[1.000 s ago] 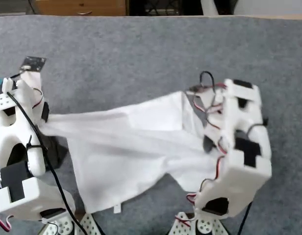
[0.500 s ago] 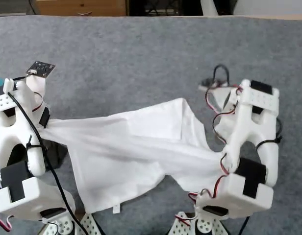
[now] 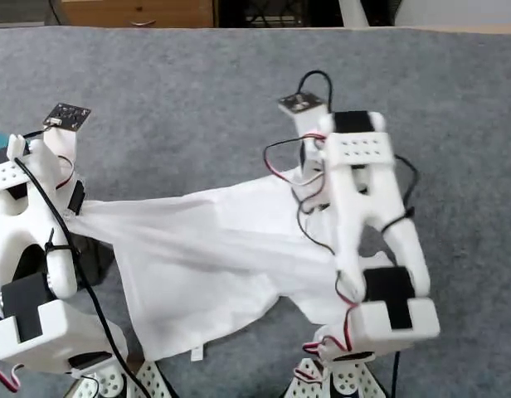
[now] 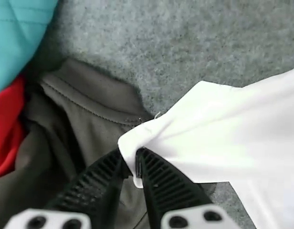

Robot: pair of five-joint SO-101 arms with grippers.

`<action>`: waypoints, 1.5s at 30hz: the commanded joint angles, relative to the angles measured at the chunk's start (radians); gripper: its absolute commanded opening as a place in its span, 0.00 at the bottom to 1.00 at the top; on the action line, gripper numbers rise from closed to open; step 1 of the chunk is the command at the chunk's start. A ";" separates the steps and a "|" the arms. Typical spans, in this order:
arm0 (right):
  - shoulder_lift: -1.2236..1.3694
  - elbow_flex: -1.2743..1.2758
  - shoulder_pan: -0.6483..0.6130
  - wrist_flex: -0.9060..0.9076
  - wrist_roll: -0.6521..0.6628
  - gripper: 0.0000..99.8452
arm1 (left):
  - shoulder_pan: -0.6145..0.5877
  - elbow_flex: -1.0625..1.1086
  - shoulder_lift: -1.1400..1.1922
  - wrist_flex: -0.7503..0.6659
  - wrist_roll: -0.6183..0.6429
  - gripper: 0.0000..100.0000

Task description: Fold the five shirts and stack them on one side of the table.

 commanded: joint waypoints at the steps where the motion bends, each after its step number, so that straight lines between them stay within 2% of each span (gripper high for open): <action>1: 0.074 -0.033 -0.023 -0.055 -0.006 0.14 | -0.013 -0.005 -0.011 -0.014 0.012 0.03; 4: 0.145 -0.039 -0.025 -0.100 -0.015 0.11 | -0.015 -0.005 -0.012 -0.014 0.012 0.03; 9: 0.213 -0.036 -0.034 -0.107 -0.106 0.03 | -0.015 -0.005 -0.011 -0.014 0.012 0.03; 14: 0.219 -0.036 -0.031 -0.081 -0.117 0.07 | -0.015 -0.005 -0.011 -0.014 0.012 0.03; 21: 0.226 -0.027 -0.032 -0.077 -0.117 0.18 | -0.015 -0.004 -0.011 -0.014 0.012 0.03; 29: 0.228 -0.025 -0.038 -0.094 -0.152 0.15 | -0.015 -0.004 -0.009 -0.014 0.012 0.03; 38: 0.228 0.012 -0.100 -0.129 -0.153 0.11 | -0.015 -0.004 -0.009 -0.014 0.012 0.03; 45: 0.228 0.012 -0.028 -0.140 -0.166 0.11 | -0.015 -0.004 -0.009 -0.014 0.012 0.03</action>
